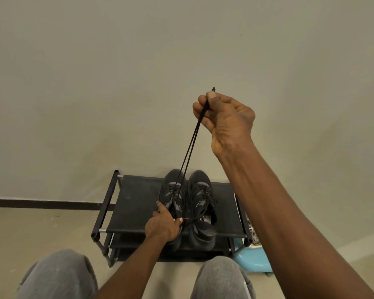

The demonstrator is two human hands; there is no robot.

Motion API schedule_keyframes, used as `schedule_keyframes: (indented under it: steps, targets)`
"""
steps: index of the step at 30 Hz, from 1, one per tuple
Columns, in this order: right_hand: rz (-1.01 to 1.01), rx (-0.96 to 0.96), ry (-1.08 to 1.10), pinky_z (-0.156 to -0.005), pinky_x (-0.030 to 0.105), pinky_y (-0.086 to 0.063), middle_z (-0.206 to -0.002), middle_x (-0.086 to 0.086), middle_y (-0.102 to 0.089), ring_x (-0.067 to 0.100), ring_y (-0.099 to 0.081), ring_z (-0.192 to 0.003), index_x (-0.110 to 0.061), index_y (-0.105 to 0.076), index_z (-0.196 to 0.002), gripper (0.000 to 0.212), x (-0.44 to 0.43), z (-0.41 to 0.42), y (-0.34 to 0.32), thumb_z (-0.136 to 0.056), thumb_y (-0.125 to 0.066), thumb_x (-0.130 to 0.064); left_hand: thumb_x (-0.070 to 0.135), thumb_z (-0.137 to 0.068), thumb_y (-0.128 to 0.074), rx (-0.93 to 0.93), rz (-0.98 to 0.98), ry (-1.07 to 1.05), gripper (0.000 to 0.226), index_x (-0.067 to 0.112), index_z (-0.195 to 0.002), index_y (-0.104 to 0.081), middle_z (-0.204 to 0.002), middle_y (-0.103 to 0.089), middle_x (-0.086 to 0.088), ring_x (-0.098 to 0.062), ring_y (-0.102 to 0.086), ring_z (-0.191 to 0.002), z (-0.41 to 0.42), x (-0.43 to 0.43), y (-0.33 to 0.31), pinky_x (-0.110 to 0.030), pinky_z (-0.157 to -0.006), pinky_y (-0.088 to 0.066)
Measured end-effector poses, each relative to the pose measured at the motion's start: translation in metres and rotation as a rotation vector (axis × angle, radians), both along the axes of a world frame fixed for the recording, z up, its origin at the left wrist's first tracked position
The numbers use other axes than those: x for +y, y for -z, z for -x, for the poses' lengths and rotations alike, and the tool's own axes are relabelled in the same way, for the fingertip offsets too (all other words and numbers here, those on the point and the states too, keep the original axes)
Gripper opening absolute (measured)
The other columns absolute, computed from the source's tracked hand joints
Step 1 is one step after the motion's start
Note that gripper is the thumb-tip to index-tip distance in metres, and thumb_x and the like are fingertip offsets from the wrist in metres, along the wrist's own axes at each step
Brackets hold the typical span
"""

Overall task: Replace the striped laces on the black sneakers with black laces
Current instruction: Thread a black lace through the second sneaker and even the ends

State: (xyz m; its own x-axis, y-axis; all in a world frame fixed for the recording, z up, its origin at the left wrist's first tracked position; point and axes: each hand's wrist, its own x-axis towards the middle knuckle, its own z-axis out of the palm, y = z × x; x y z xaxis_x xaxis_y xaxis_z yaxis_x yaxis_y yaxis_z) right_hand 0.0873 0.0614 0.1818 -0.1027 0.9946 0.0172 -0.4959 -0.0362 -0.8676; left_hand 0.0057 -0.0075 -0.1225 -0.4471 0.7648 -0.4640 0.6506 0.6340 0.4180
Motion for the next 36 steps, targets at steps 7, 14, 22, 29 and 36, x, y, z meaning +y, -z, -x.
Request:
schedule_keyframes:
  steps: [7, 14, 22, 29, 36]
  targets:
    - [-0.146, -0.168, -0.069, -0.087, 0.039, -0.063, -0.092, 0.022, -0.075, 0.032, -0.074, -0.084, 0.009, -0.070, -0.105, 0.015, -0.006, -0.006, 0.020, -0.094, -0.069, -0.001, 0.068, -0.085, -0.069, -0.277, 0.008, -0.067, 0.114, 0.014, -0.164, -0.007, -0.160, -0.039, -0.019, -0.039, -0.045, -0.143, 0.023, 0.006, -0.006, -0.048, -0.117, -0.041]
    - [-0.149, -0.190, -0.082, -0.085, 0.038, -0.062, -0.093, 0.019, -0.075, 0.034, -0.075, -0.087, 0.002, -0.071, -0.102, 0.011, -0.001, -0.006, 0.031, -0.096, -0.068, -0.005, 0.041, -0.099, -0.068, -0.383, -0.695, -0.001, 0.058, 0.032, -0.151, -0.045, -0.140, -0.045, 0.023, 0.000, -0.043, -0.132, 0.044, 0.010, -0.102, -0.031, -0.112, -0.039]
    - [0.009, -0.193, -0.048, -0.085, 0.036, -0.063, -0.096, 0.014, -0.078, 0.031, -0.077, -0.091, -0.003, -0.073, -0.101, 0.009, 0.011, 0.004, 0.050, -0.095, -0.071, -0.009, 0.026, -0.106, -0.058, -0.707, -0.778, -0.050, 0.022, 0.019, -0.101, -0.078, -0.073, -0.067, 0.003, -0.013, -0.066, -0.069, 0.056, 0.013, -0.102, -0.031, -0.079, -0.059]
    - [0.126, -0.405, 0.161, -0.061, 0.027, -0.052, -0.069, -0.002, -0.067, 0.013, -0.056, -0.059, -0.008, -0.077, -0.094, 0.006, 0.032, 0.002, 0.113, -0.090, -0.077, -0.013, 0.025, -0.100, -0.069, -0.547, -0.565, -0.592, 0.032, 0.005, -0.076, -0.077, -0.056, -0.054, 0.001, -0.016, -0.047, -0.054, 0.073, 0.018, -0.039, -0.032, -0.057, -0.042]
    - [0.112, -0.512, -0.193, -0.066, 0.027, -0.058, -0.080, 0.004, -0.076, 0.014, -0.068, -0.070, -0.005, -0.074, -0.103, 0.016, 0.051, 0.031, 0.132, -0.094, -0.071, -0.018, 0.022, -0.097, -0.070, -0.570, -0.538, -0.013, 0.028, 0.038, -0.120, -0.076, -0.107, -0.077, 0.017, -0.005, -0.071, -0.101, 0.064, 0.034, -0.038, -0.037, -0.103, -0.056]
